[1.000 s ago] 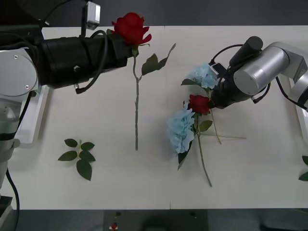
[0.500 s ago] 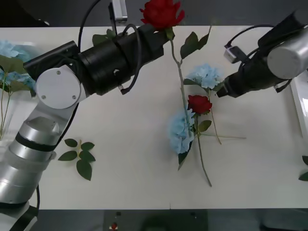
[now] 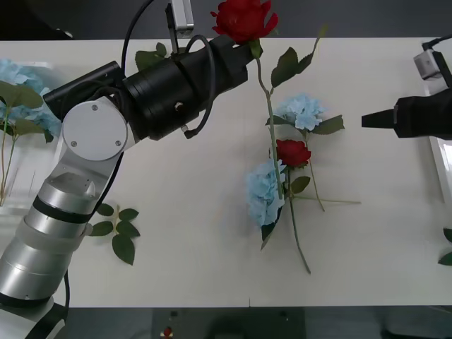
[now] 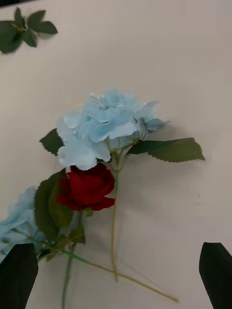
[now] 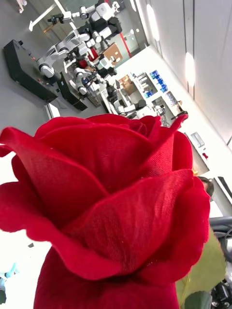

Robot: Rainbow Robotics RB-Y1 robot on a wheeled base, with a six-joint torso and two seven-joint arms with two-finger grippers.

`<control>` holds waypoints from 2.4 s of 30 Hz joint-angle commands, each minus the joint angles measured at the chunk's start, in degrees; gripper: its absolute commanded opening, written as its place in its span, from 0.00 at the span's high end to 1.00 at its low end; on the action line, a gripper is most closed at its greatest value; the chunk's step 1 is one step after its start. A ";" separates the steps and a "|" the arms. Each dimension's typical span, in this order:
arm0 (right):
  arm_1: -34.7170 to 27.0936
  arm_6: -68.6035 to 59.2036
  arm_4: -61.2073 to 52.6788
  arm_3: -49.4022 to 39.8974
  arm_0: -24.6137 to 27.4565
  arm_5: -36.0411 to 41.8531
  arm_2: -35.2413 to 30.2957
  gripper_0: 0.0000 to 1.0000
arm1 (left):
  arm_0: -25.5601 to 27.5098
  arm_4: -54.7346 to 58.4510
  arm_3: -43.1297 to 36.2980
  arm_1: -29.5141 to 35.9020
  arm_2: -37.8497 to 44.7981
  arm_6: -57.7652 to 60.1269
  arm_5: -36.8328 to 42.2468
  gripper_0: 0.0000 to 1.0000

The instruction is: Put the red flowers into the right box and the blue flowers into the left box

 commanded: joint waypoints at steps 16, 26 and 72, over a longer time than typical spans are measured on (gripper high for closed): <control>13.70 33.18 -22.68 -13.39 21.18 -9.01 -12.49 0.00 | -2.09 -2.14 -0.40 -4.05 0.33 -0.73 -0.66 1.00; 23.72 40.83 -23.65 -14.88 21.27 -12.88 -8.27 0.00 | -2.09 -4.17 0.48 -6.69 -0.29 -0.73 -0.66 1.00; 27.41 44.79 -27.08 -15.67 14.24 -32.04 7.46 1.00 | -1.65 -5.05 1.53 -6.33 -1.96 -0.37 -0.66 0.45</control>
